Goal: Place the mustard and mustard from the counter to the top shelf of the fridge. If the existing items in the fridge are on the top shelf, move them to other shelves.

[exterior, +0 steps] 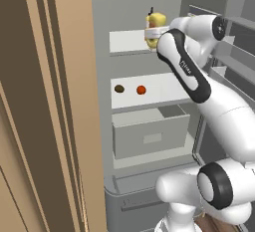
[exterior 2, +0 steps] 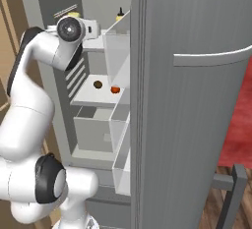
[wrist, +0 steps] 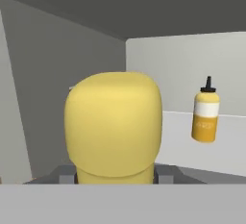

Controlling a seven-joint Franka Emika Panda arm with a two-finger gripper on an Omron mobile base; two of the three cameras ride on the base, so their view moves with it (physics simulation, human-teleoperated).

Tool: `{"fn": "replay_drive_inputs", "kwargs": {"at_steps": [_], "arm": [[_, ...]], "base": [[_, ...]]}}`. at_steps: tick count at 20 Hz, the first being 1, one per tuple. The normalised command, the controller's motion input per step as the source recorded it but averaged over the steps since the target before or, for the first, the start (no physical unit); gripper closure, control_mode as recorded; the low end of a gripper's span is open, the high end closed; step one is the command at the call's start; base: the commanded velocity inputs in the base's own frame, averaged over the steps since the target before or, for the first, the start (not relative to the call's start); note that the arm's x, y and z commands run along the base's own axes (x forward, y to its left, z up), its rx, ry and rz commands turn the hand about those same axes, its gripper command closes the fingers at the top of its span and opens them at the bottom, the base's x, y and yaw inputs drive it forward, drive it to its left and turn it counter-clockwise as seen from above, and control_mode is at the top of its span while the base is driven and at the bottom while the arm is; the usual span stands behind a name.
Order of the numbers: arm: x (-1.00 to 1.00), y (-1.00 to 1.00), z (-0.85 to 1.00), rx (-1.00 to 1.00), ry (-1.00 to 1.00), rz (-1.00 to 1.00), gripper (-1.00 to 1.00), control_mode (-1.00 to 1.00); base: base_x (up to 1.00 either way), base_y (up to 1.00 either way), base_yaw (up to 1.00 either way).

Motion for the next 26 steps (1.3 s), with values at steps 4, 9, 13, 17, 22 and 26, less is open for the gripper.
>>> {"fn": "replay_drive_inputs", "kwargs": {"at_steps": [4, 9, 13, 17, 22, 26], "arm": [[0.38, 0.00, -0.23, 0.00, 0.00, -0.06, 1.00, -1.00], [0.34, 0.00, -0.24, 0.00, 0.00, -0.05, 1.00, -1.00], [0.38, 0.02, -0.01, 0.02, 0.00, -0.07, 1.00, -1.00], [0.37, 0.02, 0.00, 0.03, 0.00, -0.08, 1.00, -1.00], [0.42, 0.06, 0.00, 0.04, 0.00, -0.07, 1.00, -1.00], [0.38, 0.04, -0.07, 0.04, 0.03, -0.06, 1.00, -1.00]], "base": [[0.00, 0.00, 0.00], [0.00, 0.00, 0.00], [0.00, 0.00, 0.00], [0.00, 0.00, 0.00], [0.00, 0.00, 0.00], [0.00, 0.00, 0.00]]}}
